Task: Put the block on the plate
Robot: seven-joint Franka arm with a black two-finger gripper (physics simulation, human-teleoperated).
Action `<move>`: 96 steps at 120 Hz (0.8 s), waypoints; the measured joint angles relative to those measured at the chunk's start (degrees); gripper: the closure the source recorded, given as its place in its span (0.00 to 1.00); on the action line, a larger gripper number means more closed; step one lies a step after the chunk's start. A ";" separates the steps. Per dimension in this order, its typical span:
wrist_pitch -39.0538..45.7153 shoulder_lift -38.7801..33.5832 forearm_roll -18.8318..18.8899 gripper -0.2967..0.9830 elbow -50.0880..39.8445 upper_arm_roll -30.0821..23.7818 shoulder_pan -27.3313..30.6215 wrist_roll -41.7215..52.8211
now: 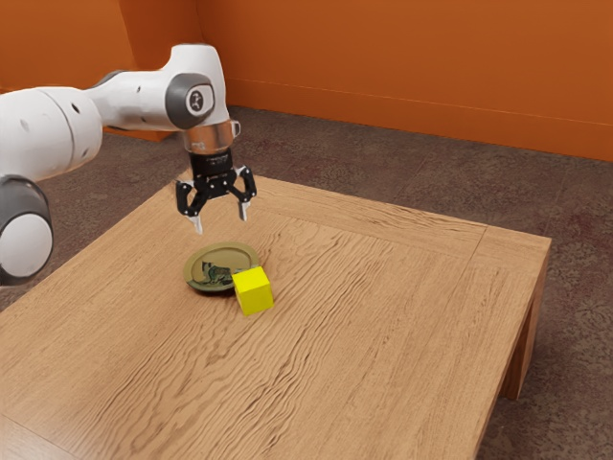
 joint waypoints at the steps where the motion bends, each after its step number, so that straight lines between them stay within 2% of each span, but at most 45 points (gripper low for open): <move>1: 0.05 0.09 0.00 0.23 0.01 0.01 -0.05 -0.16; 70: 9.76 2.23 -0.27 0.23 -1.22 0.10 -4.20 -13.00; 96: 12.51 4.96 -0.37 0.23 -1.27 0.11 -6.00 -11.89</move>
